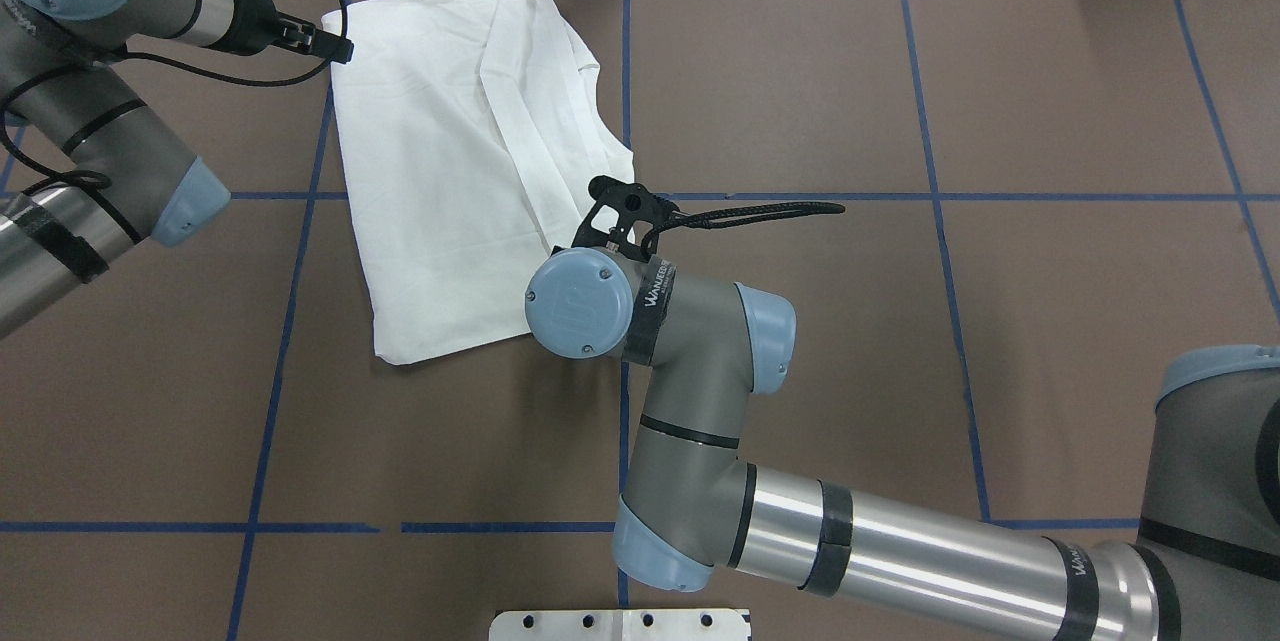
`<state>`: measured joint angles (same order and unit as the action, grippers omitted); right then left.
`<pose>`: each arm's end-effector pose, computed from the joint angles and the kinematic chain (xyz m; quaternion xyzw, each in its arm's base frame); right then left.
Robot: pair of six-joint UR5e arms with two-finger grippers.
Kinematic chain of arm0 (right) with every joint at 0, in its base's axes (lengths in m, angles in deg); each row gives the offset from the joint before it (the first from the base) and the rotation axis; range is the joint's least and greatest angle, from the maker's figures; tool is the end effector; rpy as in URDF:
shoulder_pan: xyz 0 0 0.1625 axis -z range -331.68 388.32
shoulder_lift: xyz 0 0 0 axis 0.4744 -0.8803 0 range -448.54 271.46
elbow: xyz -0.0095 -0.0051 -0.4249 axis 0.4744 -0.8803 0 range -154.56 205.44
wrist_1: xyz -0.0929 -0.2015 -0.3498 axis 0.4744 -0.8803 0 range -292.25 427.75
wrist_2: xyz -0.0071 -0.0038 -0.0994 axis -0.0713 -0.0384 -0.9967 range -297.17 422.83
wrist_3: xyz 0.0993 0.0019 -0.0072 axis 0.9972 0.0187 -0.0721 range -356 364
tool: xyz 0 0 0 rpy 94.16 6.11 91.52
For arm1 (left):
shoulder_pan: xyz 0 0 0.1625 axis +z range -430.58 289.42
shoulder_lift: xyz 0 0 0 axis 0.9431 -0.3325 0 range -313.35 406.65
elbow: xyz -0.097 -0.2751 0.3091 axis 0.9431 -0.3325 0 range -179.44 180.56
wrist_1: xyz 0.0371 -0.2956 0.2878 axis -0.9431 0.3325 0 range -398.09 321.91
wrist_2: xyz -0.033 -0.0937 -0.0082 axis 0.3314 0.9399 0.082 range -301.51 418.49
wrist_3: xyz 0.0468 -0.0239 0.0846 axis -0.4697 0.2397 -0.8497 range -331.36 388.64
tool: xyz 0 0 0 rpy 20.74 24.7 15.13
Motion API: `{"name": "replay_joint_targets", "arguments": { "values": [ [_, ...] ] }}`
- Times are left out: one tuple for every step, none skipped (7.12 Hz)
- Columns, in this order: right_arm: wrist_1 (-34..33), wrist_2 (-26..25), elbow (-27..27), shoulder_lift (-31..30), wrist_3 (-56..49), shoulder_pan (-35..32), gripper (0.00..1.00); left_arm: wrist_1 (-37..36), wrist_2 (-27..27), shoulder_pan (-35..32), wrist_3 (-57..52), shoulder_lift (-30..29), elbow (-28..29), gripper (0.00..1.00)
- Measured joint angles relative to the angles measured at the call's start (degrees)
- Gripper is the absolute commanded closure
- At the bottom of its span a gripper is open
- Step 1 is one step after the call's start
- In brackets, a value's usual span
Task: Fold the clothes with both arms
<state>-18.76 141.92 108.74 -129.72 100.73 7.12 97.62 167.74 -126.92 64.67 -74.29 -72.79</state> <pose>-0.6446 -0.4132 0.1763 0.1356 -0.3718 0.2572 0.8816 0.3210 -0.6632 0.3909 0.3219 0.4005 0.0659 0.8554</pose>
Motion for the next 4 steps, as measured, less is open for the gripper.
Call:
{"name": "replay_joint_targets", "arguments": {
  "values": [
    [-0.14, 0.08, 1.62, -0.4, -1.82, -0.66, 0.0, 0.0, 0.0, 0.0, 0.0, 0.0, -0.01, 0.0],
    [-0.22, 0.26, 2.77, -0.39, -3.62, -1.42, 0.0, 0.0, 0.0, 0.0, 0.0, 0.0, -0.03, 0.0],
    [-0.28, 0.4, 3.18, -0.15, -5.83, -2.03, 0.0, 0.0, 0.0, 0.0, 0.0, 0.0, -0.03, 0.0],
    [-0.91, 0.7, 3.03, 0.35, -8.57, -2.3, 0.01, 0.0, 0.0, 0.0, 0.0, 0.02, -0.04, 0.0]
  ]
}}
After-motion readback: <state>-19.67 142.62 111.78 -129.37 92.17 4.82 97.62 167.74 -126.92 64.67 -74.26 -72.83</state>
